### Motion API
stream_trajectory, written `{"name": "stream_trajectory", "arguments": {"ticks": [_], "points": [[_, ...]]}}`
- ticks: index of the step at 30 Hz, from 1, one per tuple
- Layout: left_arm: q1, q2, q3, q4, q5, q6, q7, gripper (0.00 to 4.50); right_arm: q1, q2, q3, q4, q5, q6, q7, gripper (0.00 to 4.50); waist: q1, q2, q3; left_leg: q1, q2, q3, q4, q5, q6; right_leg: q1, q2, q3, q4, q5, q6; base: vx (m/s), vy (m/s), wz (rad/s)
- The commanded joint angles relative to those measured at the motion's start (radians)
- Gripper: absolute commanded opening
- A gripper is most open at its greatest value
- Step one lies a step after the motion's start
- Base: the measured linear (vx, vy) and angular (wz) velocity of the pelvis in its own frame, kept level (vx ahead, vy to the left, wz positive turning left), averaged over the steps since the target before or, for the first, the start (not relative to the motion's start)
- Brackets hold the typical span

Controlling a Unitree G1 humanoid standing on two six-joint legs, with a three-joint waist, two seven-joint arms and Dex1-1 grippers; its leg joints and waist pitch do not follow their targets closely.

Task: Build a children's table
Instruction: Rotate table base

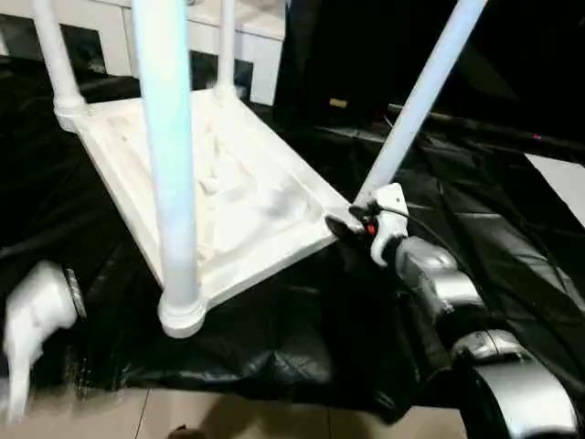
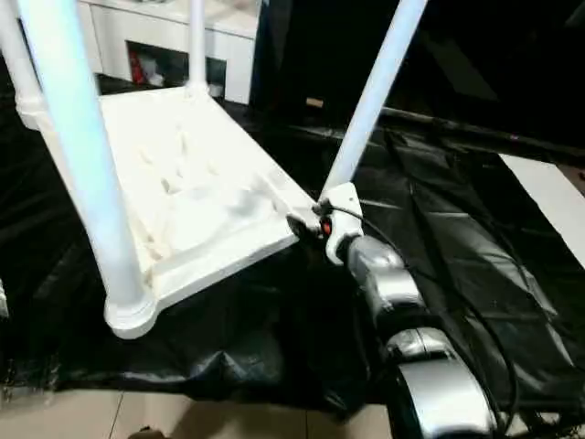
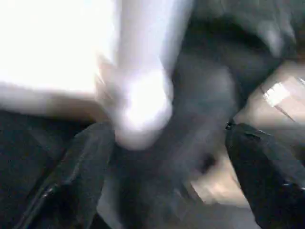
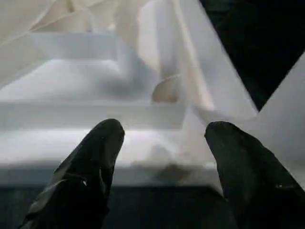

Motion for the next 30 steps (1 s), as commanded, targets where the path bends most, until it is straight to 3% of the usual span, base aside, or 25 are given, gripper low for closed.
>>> {"name": "stream_trajectory", "arguments": {"ticks": [1,3,4,6,7,8,10,15,19,23,25,27,30], "points": [[-0.076,-0.052,-0.026,0.019,-0.040,-0.043,0.043,4.46,0.047,-0.030,0.000,-0.056,0.010,-0.007,0.026,3.23,-0.003,0.044,-0.047,0.015,0.000,0.006,-0.075,-0.399,-0.060,0.024,-0.026,0.032,-0.068,-0.260,-0.135,0.000,0.000,0.00],[-0.122,-0.087,-0.045,0.033,-0.056,-0.052,0.061,4.46,0.066,-0.028,0.001,-0.071,0.010,-0.010,0.020,3.23,-0.001,0.048,-0.047,0.022,-0.001,0.010,-0.072,-0.378,-0.063,0.018,-0.023,0.034,-0.066,-0.219,-0.148,0.000,0.000,0.00],[-0.179,-0.134,-0.085,0.051,-0.058,-0.069,0.080,4.46,0.092,-0.023,0.004,-0.092,0.008,-0.015,0.009,3.23,-0.003,0.050,-0.049,0.015,-0.002,0.007,-0.073,-0.376,-0.068,0.024,-0.024,0.036,-0.062,-0.221,-0.151,0.000,0.000,0.00],[-0.200,-0.153,-0.101,0.061,-0.052,-0.081,0.087,4.46,0.101,-0.020,0.006,-0.099,0.004,-0.020,0.004,3.23,-0.002,0.045,-0.053,0.018,-0.003,0.009,-0.068,-0.363,-0.066,0.024,-0.024,0.037,-0.063,-0.221,-0.148,0.000,0.000,0.00],[-0.226,-0.181,-0.125,0.071,-0.049,-0.092,0.095,4.46,0.112,-0.015,0.005,-0.108,0.001,-0.020,-0.003,3.23,-0.004,0.043,-0.051,0.010,-0.004,0.008,-0.071,-0.355,-0.063,0.029,-0.025,0.038,-0.065,-0.236,-0.143,0.000,0.000,0.00],[-0.253,-0.214,-0.153,0.073,-0.053,-0.096,0.103,4.46,0.118,-0.009,0.002,-0.108,-0.006,-0.016,-0.025,3.23,-0.003,0.048,-0.052,0.017,-0.003,0.010,-0.068,-0.359,-0.067,0.024,-0.025,0.039,-0.068,-0.245,-0.139,0.000,0.000,0.00],[-0.299,-0.275,-0.205,0.069,-0.077,-0.094,0.110,4.46,0.114,-0.001,0.001,-0.081,-0.032,-0.004,-0.094,3.23,-0.006,0.048,-0.052,0.013,-0.004,0.008,-0.069,-0.354,-0.073,0.025,-0.025,0.039,-0.065,-0.252,-0.140,0.000,0.000,0.00],[-0.353,-0.328,-0.302,0.072,-0.108,-0.090,0.097,4.46,0.103,0.015,0.006,-0.053,-0.061,0.001,-0.149,3.23,-0.003,0.046,-0.052,0.017,-0.004,0.009,-0.064,-0.378,-0.072,0.020,-0.021,0.038,-0.066,-0.271,-0.136,0.000,0.000,0.00],[-0.421,-0.389,-0.429,0.106,-0.073,-0.106,0.094,4.46,0.065,0.038,0.019,-0.005,-0.072,-0.007,-0.163,3.23,-0.002,0.054,-0.053,0.017,-0.003,0.006,-0.066,-0.392,-0.075,0.020,-0.023,0.037,-0.064,-0.263,-0.141,0.000,0.000,0.00],[-0.471,-0.436,-0.516,0.145,-0.026,-0.120,0.112,4.46,0.033,0.052,0.031,0.042,-0.093,-0.013,-0.175,3.23,-0.005,0.050,-0.053,0.014,-0.003,0.008,-0.063,-0.377,-0.076,0.025,-0.024,0.038,-0.063,-0.248,-0.139,0.000,0.000,0.00],[-0.516,-0.480,-0.570,0.191,0.006,-0.130,0.134,4.46,0.015,0.062,0.035,0.070,-0.107,-0.020,-0.185,3.23,-0.006,0.060,-0.055,0.015,-0.004,0.008,-0.061,-0.373,-0.079,0.024,-0.025,0.038,-0.062,-0.243,-0.141,0.000,0.000,0.00],[-0.548,-0.502,-0.609,0.232,0.043,-0.163,0.152,4.46,0.004,0.070,0.034,0.087,-0.113,-0.024,-0.188,3.23,-0.006,0.053,-0.057,0.014,-0.005,0.009,-0.059,-0.354,-0.071,0.028,-0.025,0.038,-0.061,-0.224,-0.147,0.000,0.000,0.00],[-0.611,-0.558,-0.661,0.297,0.077,-0.203,0.166,4.46,-0.005,0.083,0.037,0.098,-0.113,-0.032,-0.183,3.23,-0.007,0.059,-0.057,0.010,-0.005,0.010,-0.059,-0.328,-0.063,0.032,-0.026,0.039,-0.061,-0.207,-0.152,0.000,0.000,0.00]]}}
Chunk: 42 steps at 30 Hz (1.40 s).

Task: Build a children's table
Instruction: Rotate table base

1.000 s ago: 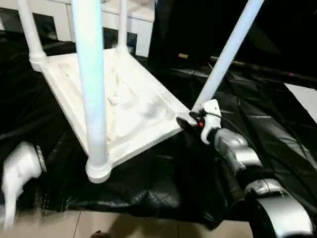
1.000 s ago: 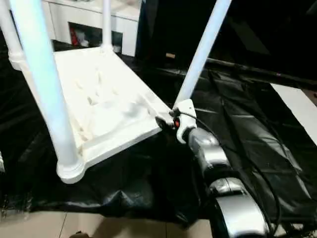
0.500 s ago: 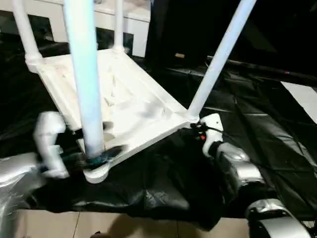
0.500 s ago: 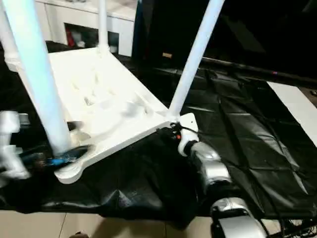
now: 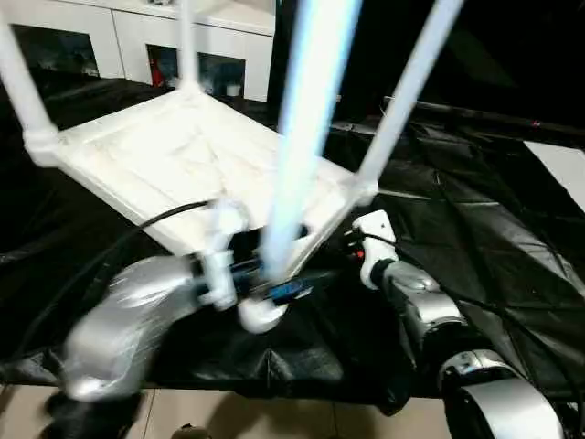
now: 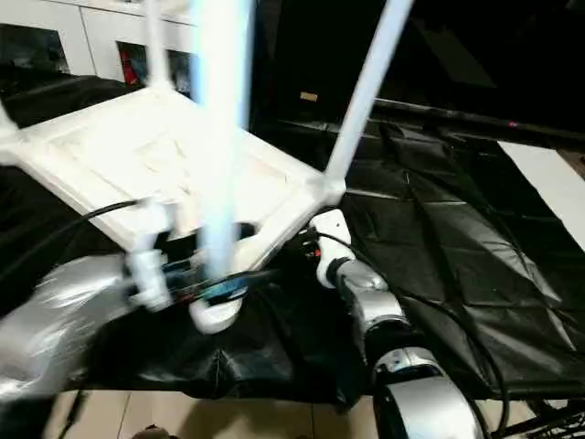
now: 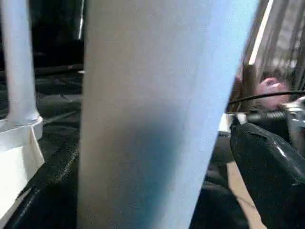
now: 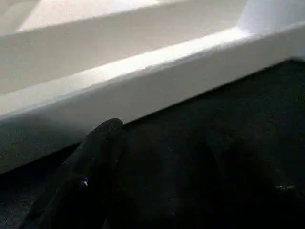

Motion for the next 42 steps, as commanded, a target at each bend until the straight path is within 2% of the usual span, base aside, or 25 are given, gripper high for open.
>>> {"name": "stream_trajectory", "arguments": {"ticks": [1,3,4,5,6,8,11,13,14,16,19,22,25,26,27,28,31,32,35,38,41,42], "points": [[-0.052,-0.053,-0.079,0.038,0.029,-0.038,0.010,4.46,-0.026,0.015,0.013,0.005,-0.006,-0.019,0.017,3.23,-0.002,0.035,-0.066,0.011,-0.006,0.012,-0.065,-0.325,-0.059,0.036,-0.033,0.027,-0.076,-0.212,-0.147,0.000,0.000,0.00],[-0.070,-0.073,-0.099,0.057,0.039,-0.052,0.010,4.46,-0.030,0.021,0.012,0.012,-0.007,-0.027,0.024,3.23,0.001,0.038,-0.067,0.009,-0.006,0.011,-0.064,-0.299,-0.057,0.041,-0.034,0.027,-0.071,-0.180,-0.155,0.000,0.000,0.00],[-0.084,-0.091,-0.118,0.077,0.046,-0.062,0.006,4.46,-0.033,0.027,0.012,0.016,-0.008,-0.030,0.025,3.23,-0.002,0.044,-0.069,0.006,-0.005,0.009,-0.065,-0.288,-0.060,0.045,-0.035,0.025,-0.067,-0.158,-0.160,0.000,0.000,0.00],[-0.088,-0.098,-0.125,0.085,0.048,-0.067,0.005,4.46,-0.034,0.028,0.013,0.018,-0.008,-0.031,0.025,3.23,-0.004,0.041,-0.068,0.005,-0.005,0.010,-0.065,-0.285,-0.059,0.045,-0.034,0.025,-0.068,-0.152,-0.161,0.000,0.000,0.00],[-0.099,-0.120,-0.144,0.109,0.060,-0.091,0.002,4.46,-0.036,0.030,0.011,0.022,-0.008,-0.034,0.024,3.23,-0.003,0.043,-0.069,0.009,-0.006,0.011,-0.062,-0.283,-0.054,0.044,-0.033,0.026,-0.068,-0.142,-0.167,0.000,0.000,0.00],[-0.106,-0.134,-0.160,0.126,0.072,-0.113,-0.001,4.46,-0.039,0.031,0.009,0.029,-0.009,-0.038,0.024,3.23,-0.005,0.040,-0.069,0.008,-0.005,0.012,-0.062,-0.280,-0.046,0.046,-0.034,0.025,-0.068,-0.133,-0.176,0.000,0.000,0.00],[-0.116,-0.161,-0.188,0.141,0.078,-0.136,-0.003,4.46,-0.040,0.034,0.007,0.033,-0.007,-0.048,0.040,3.23,-0.007,0.045,-0.069,0.009,-0.004,0.011,-0.062,-0.281,-0.044,0.046,-0.034,0.025,-0.066,-0.125,-0.185,0.000,0.000,0.00],[-0.116,-0.162,-0.189,0.141,0.078,-0.137,-0.003,4.46,-0.040,0.034,0.007,0.033,-0.007,-0.048,0.040,3.23,-0.008,0.042,-0.067,0.010,-0.003,0.012,-0.062,-0.291,-0.039,0.046,-0.035,0.025,-0.068,-0.136,-0.189,0.000,0.000,0.00],[-0.124,-0.179,-0.202,0.159,0.085,-0.140,-0.001,4.46,-0.043,0.037,0.004,0.039,-0.009,-0.055,0.029,3.23,-0.009,0.050,-0.066,0.012,-0.003,0.012,-0.063,-0.303,-0.039,0.044,-0.034,0.025,-0.071,-0.142,-0.191,0.000,0.000,0.00],[-0.129,-0.185,-0.206,0.173,0.093,-0.150,0.002,4.46,-0.047,0.040,-0.001,0.045,-0.010,-0.059,0.021,3.23,-0.008,0.047,-0.066,0.012,-0.003,0.012,-0.063,-0.313,-0.038,0.044,-0.034,0.025,-0.071,-0.155,-0.193,0.000,0.000,0.00],[-0.134,-0.187,-0.209,0.196,0.108,-0.171,-0.003,4.46,-0.054,0.043,-0.008,0.054,-0.009,-0.064,0.020,3.23,-0.010,0.048,-0.065,0.009,-0.004,0.011,-0.063,-0.304,-0.032,0.046,-0.036,0.026,-0.071,-0.154,-0.197,0.000,0.000,0.00],[-0.137,-0.190,-0.208,0.222,0.143,-0.215,0.022,4.46,-0.057,0.041,-0.008,0.062,-0.013,-0.069,0.017,3.23,-0.014,0.050,-0.067,0.008,-0.003,0.011,-0.062,-0.284,-0.026,0.048,-0.036,0.025,-0.069,-0.130,-0.203,0.000,0.000,0.00],[-0.148,-0.188,-0.206,0.262,0.195,-0.255,0.070,4.46,-0.059,0.037,-0.012,0.067,-0.018,-0.075,0.010,3.23,-0.015,0.052,-0.066,0.010,-0.002,0.012,-0.062,-0.297,-0.022,0.046,-0.037,0.025,-0.072,-0.150,-0.202,0.000,0.000,0.00],[-0.159,-0.183,-0.197,0.287,0.223,-0.260,0.108,4.46,-0.061,0.029,-0.016,0.069,-0.020,-0.079,0.007,3.23,-0.014,0.055,-0.065,0.010,-0.002,0.011,-0.063,-0.301,-0.023,0.046,-0.037,0.025,-0.072,-0.153,-0.201,0.000,0.000,0.00],[-0.171,-0.174,-0.187,0.316,0.255,-0.279,0.145,4.46,-0.062,0.017,-0.021,0.071,-0.021,-0.084,0.005,3.23,-0.015,0.053,-0.065,0.011,-0.003,0.011,-0.062,-0.305,-0.023,0.047,-0.034,0.025,-0.073,-0.157,-0.197,0.000,0.000,0.00],[-0.182,-0.152,-0.172,0.343,0.274,-0.287,0.161,4.46,-0.065,-0.002,-0.028,0.069,-0.020,-0.088,0.008,3.23,-0.014,0.057,-0.067,0.012,-0.005,0.010,-0.062,-0.305,-0.020,0.047,-0.035,0.025,-0.074,-0.166,-0.190,0.000,0.000,0.00],[-0.186,-0.123,-0.157,0.360,0.276,-0.287,0.155,4.46,-0.067,-0.022,-0.035,0.067,-0.019,-0.091,0.018,3.23,-0.011,0.053,-0.067,0.009,-0.004,0.012,-0.060,-0.286,-0.014,0.048,-0.039,0.025,-0.074,-0.182,-0.193,0.000,0.000,0.00],[-0.179,-0.091,-0.158,0.366,0.279,-0.305,0.117,4.46,-0.064,-0.039,-0.037,0.056,-0.014,-0.090,0.048,3.23,-0.009,0.058,-0.066,0.010,-0.004,0.012,-0.059,-0.283,-0.013,0.046,-0.039,0.025,-0.074,-0.178,-0.198,0.000,0.000,0.00],[-0.162,-0.024,-0.155,0.379,0.283,-0.346,0.045,4.46,-0.048,-0.083,-0.030,0.014,-0.002,-0.078,0.161,3.23,-0.008,0.058,-0.067,0.007,-0.005,0.012,-0.060,-0.290,-0.004,0.048,-0.038,0.025,-0.075,-0.195,-0.199,0.000,0.000,0.00],[-0.155,0.026,-0.149,0.408,0.289,-0.372,0.004,4.46,-0.028,-0.125,-0.011,-0.020,-0.003,-0.083,0.254,3.23,-0.007,0.064,-0.065,0.009,-0.006,0.012,-0.060,-0.292,0.001,0.047,-0.037,0.025,-0.076,-0.202,-0.199,0.000,0.000,0.00],[-0.161,0.090,-0.146,0.438,0.255,-0.377,-0.093,4.46,0.004,-0.177,0.007,-0.083,0.017,-0.064,0.388,3.23,-0.005,0.066,-0.065,0.011,-0.005,0.012,-0.061,-0.313,-0.002,0.044,-0.038,0.026,-0.078,-0.230,-0.202,0.000,0.000,0.00],[-0.168,0.120,-0.147,0.449,0.248,-0.363,-0.136,4.20,0.028,-0.205,0.029,-0.125,0.015,-0.069,0.448,3.23,-0.004,0.067,-0.065,0.012,-0.005,0.011,-0.062,-0.312,-0.001,0.045,-0.037,0.025,-0.078,-0.231,-0.204,0.000,0.000,0.00]]}}
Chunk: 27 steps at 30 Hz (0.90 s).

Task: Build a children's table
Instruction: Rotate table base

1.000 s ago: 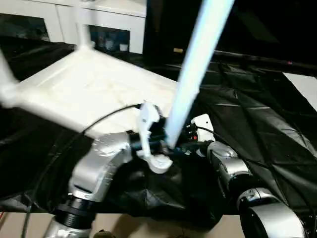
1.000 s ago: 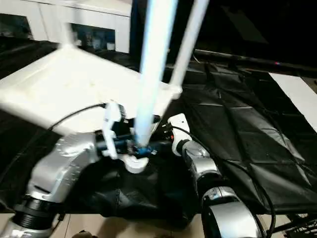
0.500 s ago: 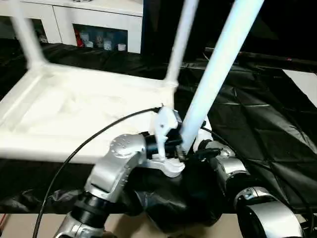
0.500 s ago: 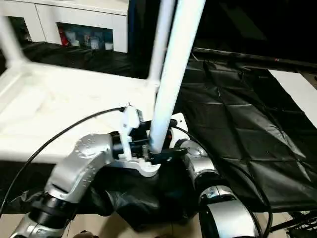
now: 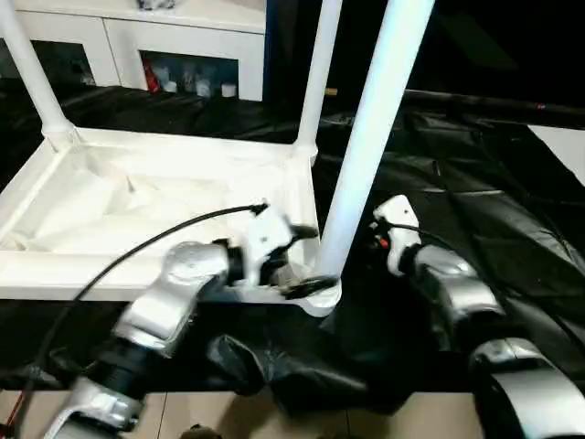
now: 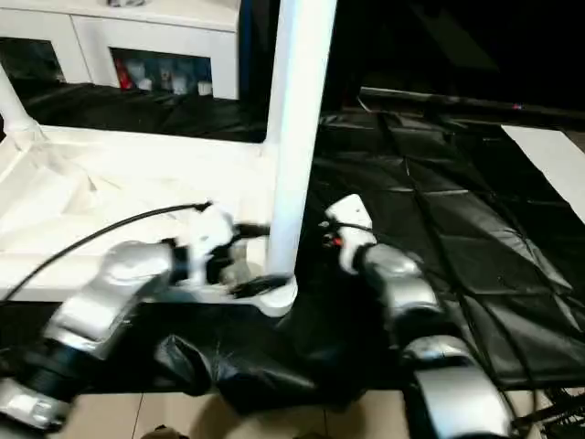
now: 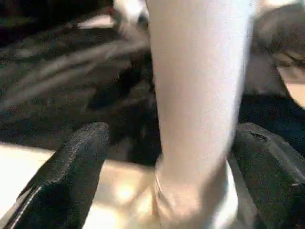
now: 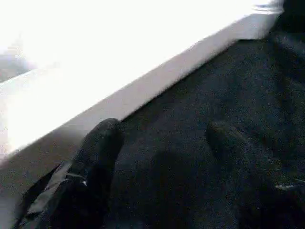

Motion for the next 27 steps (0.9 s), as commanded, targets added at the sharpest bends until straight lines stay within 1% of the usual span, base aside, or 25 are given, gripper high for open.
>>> {"name": "stream_trajectory", "arguments": {"ticks": [1,2,3,4,5,6,7,8,10,11,12,13,14,15,16,17,18,19,20,21,23,25,27], "points": [[-0.013,0.026,0.014,0.012,-0.008,0.011,-0.055,4.12,0.021,-0.031,0.023,-0.046,0.007,0.007,0.074,3.23,0.008,0.020,-0.071,0.013,-0.004,0.012,-0.063,-0.313,0.001,0.043,-0.036,0.026,-0.079,-0.226,-0.200,0.000,0.000,0.00],[-0.020,0.041,0.007,0.022,0.001,0.015,-0.067,4.12,0.033,-0.044,0.031,-0.069,0.009,0.003,0.099,3.23,0.008,0.020,-0.071,0.012,-0.004,0.011,-0.064,-0.311,-0.001,0.044,-0.036,0.026,-0.077,-0.221,-0.205,0.000,0.000,0.00],[-0.032,0.065,-0.007,0.048,0.017,0.002,-0.090,4.08,0.054,-0.064,0.040,-0.107,0.014,0.010,0.152,3.23,0.014,0.019,-0.072,0.016,-0.004,0.013,-0.062,-0.305,0.002,0.042,-0.035,0.026,-0.077,-0.207,-0.208,0.000,0.000,0.00],[-0.035,0.071,-0.010,0.055,0.022,-0.004,-0.093,3.99,0.060,-0.069,0.043,-0.118,0.014,0.010,0.165,3.23,0.017,0.020,-0.071,0.013,-0.004,0.012,-0.064,-0.304,0.004,0.045,-0.035,0.026,-0.077,-0.206,-0.209,0.000,0.000,0.00],[-0.050,0.084,-0.022,0.093,0.041,-0.031,-0.105,3.99,0.084,-0.090,0.055,-0.161,0.014,0.016,0.218,3.23,0.019,0.023,-0.071,0.014,-0.004,0.011,-0.064,-0.304,0.004,0.044,-0.035,0.026,-0.076,-0.199,-0.211,0.000,0.000,0.00],[-0.057,0.088,-0.025,0.110,0.048,-0.041,-0.109,3.86,0.093,-0.099,0.061,-0.178,0.013,0.017,0.238,3.23,0.022,0.022,-0.071,0.016,-0.003,0.013,-0.064,-0.307,0.005,0.043,-0.035,0.026,-0.078,-0.199,-0.208,0.000,0.000,0.00],[-0.065,0.092,-0.031,0.129,0.058,-0.054,-0.114,3.75,0.104,-0.110,0.069,-0.197,0.015,0.023,0.263,3.23,0.024,0.023,-0.071,0.016,-0.003,0.012,-0.064,-0.311,0.007,0.045,-0.036,0.027,-0.078,-0.197,-0.209,0.000,0.000,0.00],[-0.070,0.096,-0.034,0.140,0.064,-0.062,-0.118,3.75,0.111,-0.117,0.074,-0.210,0.016,0.026,0.280,3.23,0.025,0.022,-0.071,0.014,-0.003,0.011,-0.065,-0.309,0.005,0.046,-0.037,0.026,-0.077,-0.199,-0.208,0.000,0.000,0.00],[-0.084,0.108,-0.048,0.160,0.074,-0.059,-0.149,3.54,0.134,-0.140,0.088,-0.258,0.027,0.051,0.327,3.23,0.032,0.020,-0.071,0.016,-0.003,0.012,-0.064,-0.308,0.004,0.047,-0.039,0.027,-0.079,-0.216,-0.203,0.000,0.000,0.00],[-0.092,0.110,-0.052,0.173,0.067,-0.052,-0.178,3.42,0.158,-0.160,0.099,-0.313,0.048,0.093,0.373,3.23,0.033,0.022,-0.071,0.014,-0.004,0.012,-0.065,-0.303,0.003,0.048,-0.038,0.027,-0.079,-0.214,-0.203,0.000,0.000,0.00],[-0.096,0.111,-0.055,0.180,0.063,-0.049,-0.197,3.34,0.172,-0.171,0.105,-0.345,0.063,0.119,0.402,3.23,0.036,0.027,-0.071,0.015,-0.004,0.012,-0.065,-0.300,0.003,0.049,-0.038,0.028,-0.079,-0.209,-0.203,0.000,0.000,0.00],[-0.099,0.111,-0.056,0.184,0.060,-0.047,-0.210,3.26,0.182,-0.178,0.108,-0.366,0.072,0.135,0.420,3.23,0.040,0.024,-0.072,0.014,-0.001,0.012,-0.064,-0.294,0.009,0.050,-0.037,0.027,-0.076,-0.190,-0.210,0.000,0.000,0.00],[-0.102,0.114,-0.061,0.191,0.065,-0.053,-0.218,3.21,0.192,-0.185,0.111,-0.385,0.080,0.152,0.437,3.23,0.042,0.027,-0.072,0.014,0.000,0.012,-0.064,-0.294,0.007,0.048,-0.038,0.026,-0.075,-0.182,-0.218,0.000,0.000,0.00],[-0.104,0.115,-0.064,0.195,0.068,-0.058,-0.221,3.14,0.196,-0.188,0.112,-0.392,0.083,0.158,0.444,3.23,0.042,0.025,-0.071,0.014,-0.001,0.013,-0.064,-0.299,0.007,0.048,-0.038,0.026,-0.076,-0.186,-0.218,0.000,0.000,0.00],[-0.112,0.114,-0.069,0.212,0.074,-0.073,-0.235,3.04,0.212,-0.201,0.117,-0.422,0.091,0.188,0.471,3.23,0.042,0.024,-0.071,0.013,-0.002,0.011,-0.065,-0.305,0.005,0.048,-0.039,0.025,-0.077,-0.199,-0.220,0.000,0.000,0.00],[-0.112,0.114,-0.069,0.212,0.074,-0.073,-0.235,2.95,0.212,-0.201,0.117,-0.422,0.091,0.188,0.471,3.23,0.044,0.024,-0.070,0.014,-0.001,0.011,-0.065,-0.316,0.005,0.048,-0.039,0.025,-0.079,-0.219,-0.215,0.000,0.000,0.00],[-0.119,0.110,-0.074,0.228,0.073,-0.081,-0.254,2.89,0.230,-0.215,0.123,-0.452,0.097,0.212,0.496,3.23,0.043,0.024,-0.070,0.013,-0.001,0.011,-0.065,-0.317,0.005,0.049,-0.040,0.025,-0.079,-0.226,-0.213,0.000,0.000,0.00],[-0.125,0.107,-0.077,0.239,0.072,-0.086,-0.269,2.84,0.242,-0.227,0.127,-0.473,0.098,0.226,0.507,3.23,0.047,0.025,-0.069,0.015,0.000,0.011,-0.066,-0.324,0.005,0.046,-0.041,0.026,-0.084,-0.241,-0.208,0.000,0.000,0.00],[-0.127,0.106,-0.079,0.241,0.072,-0.087,-0.274,2.84,0.246,-0.232,0.127,-0.478,0.097,0.229,0.508,3.23,0.047,0.026,-0.070,0.013,0.000,0.010,-0.066,-0.322,0.002,0.047,-0.041,0.026,-0.081,-0.240,-0.210,0.000,0.000,0.00],[-0.128,0.106,-0.080,0.242,0.072,-0.087,-0.276,2.77,0.247,-0.234,0.128,-0.480,0.096,0.230,0.509,3.23,0.047,0.026,-0.070,0.015,0.000,0.010,-0.067,-0.325,0.001,0.046,-0.041,0.025,-0.083,-0.243,-0.210,0.000,0.000,0.00],[-0.135,0.111,-0.085,0.249,0.075,-0.086,-0.307,2.49,0.256,-0.251,0.128,-0.502,0.097,0.249,0.510,3.23,0.047,0.025,-0.069,0.015,0.000,0.010,-0.067,-0.327,-0.002,0.045,-0.043,0.026,-0.084,-0.256,-0.209,0.000,0.000,0.00],[-0.137,0.116,-0.087,0.252,0.079,-0.085,-0.321,2.40,0.260,-0.260,0.126,-0.515,0.099,0.263,0.514,3.23,0.046,0.024,-0.068,0.015,-0.001,0.009,-0.066,-0.332,-0.004,0.045,-0.045,0.026,-0.086,-0.273,-0.206,0.000,0.000,0.00],[-0.140,0.121,-0.088,0.260,0.084,-0.092,-0.324,2.17,0.264,-0.267,0.126,-0.526,0.101,0.272,0.516,3.23,0.047,0.025,-0.068,0.015,0.000,0.009,-0.067,-0.334,-0.004,0.045,-0.044,0.026,-0.086,-0.278,-0.201,0.000,0.000,0.00]]}}
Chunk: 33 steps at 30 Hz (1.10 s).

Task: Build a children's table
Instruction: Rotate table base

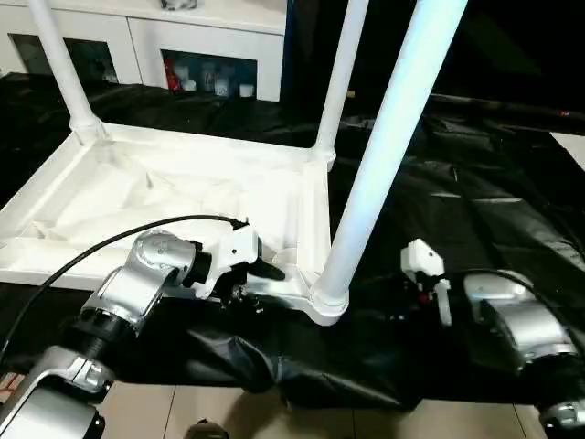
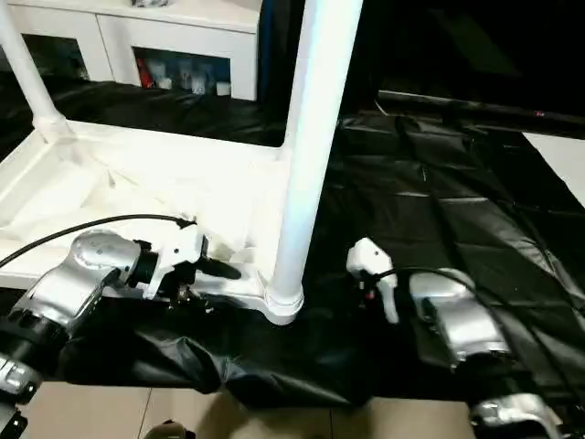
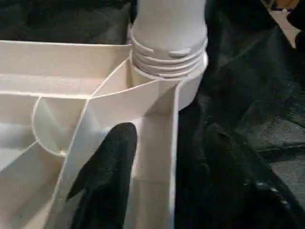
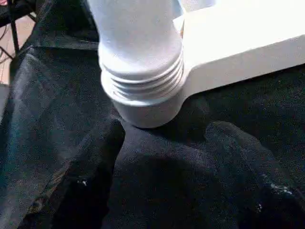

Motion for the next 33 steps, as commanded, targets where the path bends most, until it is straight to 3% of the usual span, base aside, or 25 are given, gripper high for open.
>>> {"name": "stream_trajectory", "arguments": {"ticks": [1,6,7,23,29,33], "points": [[-0.022,0.007,-0.009,0.022,0.012,-0.025,-0.015,2.17,0.012,-0.024,-0.003,-0.039,0.014,0.028,0.018,3.23,0.006,0.016,-0.070,0.014,-0.001,0.009,-0.066,-0.330,-0.001,0.045,-0.043,0.026,-0.086,-0.277,-0.198,0.000,0.000,0.00],[-0.024,0.006,-0.007,0.030,0.011,-0.023,-0.021,1.86,0.012,-0.026,-0.003,-0.035,0.014,0.023,0.021,3.23,0.006,0.018,-0.071,0.013,0.000,0.009,-0.066,-0.322,-0.002,0.044,-0.043,0.025,-0.082,-0.254,-0.211,0.000,0.000,0.00],[-0.027,0.005,-0.007,0.041,0.015,-0.025,-0.022,1.64,0.010,-0.025,-0.001,-0.028,0.013,0.021,0.022,3.23,0.006,0.018,-0.071,0.014,0.000,0.009,-0.065,-0.323,-0.002,0.044,-0.044,0.025,-0.082,-0.253,-0.212,0.000,0.000,0.00],[-0.087,0.010,-0.049,0.137,0.108,-0.060,-0.028,0.57,0.028,-0.023,0.002,-0.049,0.018,0.032,0.019,3.23,0.008,0.021,-0.069,0.015,0.000,0.006,-0.068,-0.353,-0.007,0.043,-0.047,0.024,-0.090,-0.323,-0.193,0.000,0.000,0.00],[-0.082,0.009,-0.045,0.135,0.105,-0.021,-0.047,0.03,0.030,-0.023,0.002,-0.050,0.019,0.031,0.017,3.23,0.005,0.023,-0.071,0.014,0.000,0.006,-0.067,-0.339,-0.004,0.044,-0.046,0.024,-0.087,-0.301,-0.200,0.000,0.000,0.00],[-0.063,0.003,-0.020,0.111,0.061,0.051,-0.052,0.03,0.024,-0.019,0.002,-0.046,0.022,0.044,0.018,3.23,0.005,0.022,-0.072,0.013,-0.001,0.007,-0.066,-0.326,0.000,0.045,-0.046,0.024,-0.086,-0.291,-0.205,0.000,0.000,0.00]]}}
